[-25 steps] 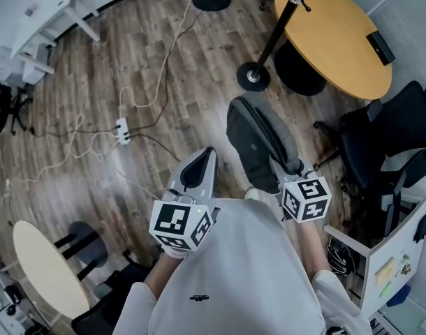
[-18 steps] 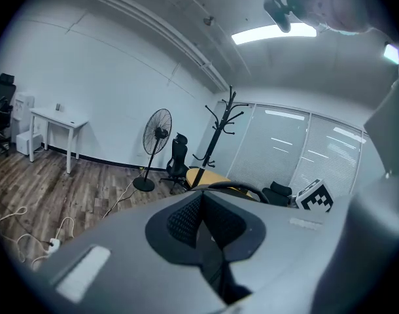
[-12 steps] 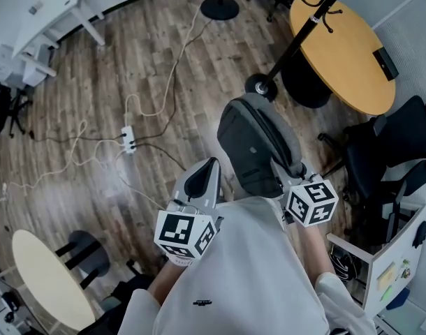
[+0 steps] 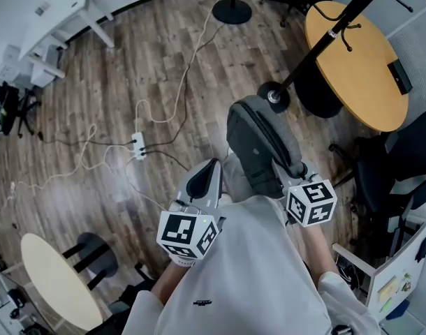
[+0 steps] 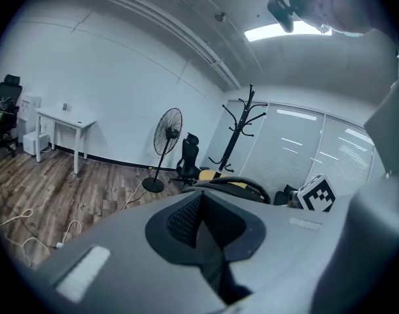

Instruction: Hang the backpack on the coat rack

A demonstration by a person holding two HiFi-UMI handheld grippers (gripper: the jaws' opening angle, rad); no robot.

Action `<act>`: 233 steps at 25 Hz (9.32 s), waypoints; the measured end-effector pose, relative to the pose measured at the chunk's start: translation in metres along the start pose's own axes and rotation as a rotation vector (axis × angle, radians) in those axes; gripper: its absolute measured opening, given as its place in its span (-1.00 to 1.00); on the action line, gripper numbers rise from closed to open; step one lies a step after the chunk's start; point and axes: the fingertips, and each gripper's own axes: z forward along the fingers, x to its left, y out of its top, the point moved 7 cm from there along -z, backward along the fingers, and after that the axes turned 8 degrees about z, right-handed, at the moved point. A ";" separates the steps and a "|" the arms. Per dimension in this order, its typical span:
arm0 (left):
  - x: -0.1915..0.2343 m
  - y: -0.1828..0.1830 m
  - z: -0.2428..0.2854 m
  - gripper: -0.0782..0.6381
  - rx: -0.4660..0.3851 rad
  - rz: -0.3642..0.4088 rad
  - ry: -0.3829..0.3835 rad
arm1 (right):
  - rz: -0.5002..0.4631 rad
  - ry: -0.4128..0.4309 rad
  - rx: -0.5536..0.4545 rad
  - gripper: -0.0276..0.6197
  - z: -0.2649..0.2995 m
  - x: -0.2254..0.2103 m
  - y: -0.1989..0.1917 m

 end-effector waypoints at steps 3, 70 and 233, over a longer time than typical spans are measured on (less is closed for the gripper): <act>0.012 0.020 0.026 -0.73 0.009 0.019 0.000 | 0.023 0.004 0.017 -0.60 0.019 -0.014 0.014; 0.200 0.260 0.521 -0.73 0.189 0.187 -0.719 | 0.409 -0.465 -0.280 -0.60 0.261 -0.140 0.353; 0.185 0.264 0.563 -0.73 0.216 0.299 -0.793 | 0.348 -0.786 -0.532 -0.28 0.209 -0.163 0.356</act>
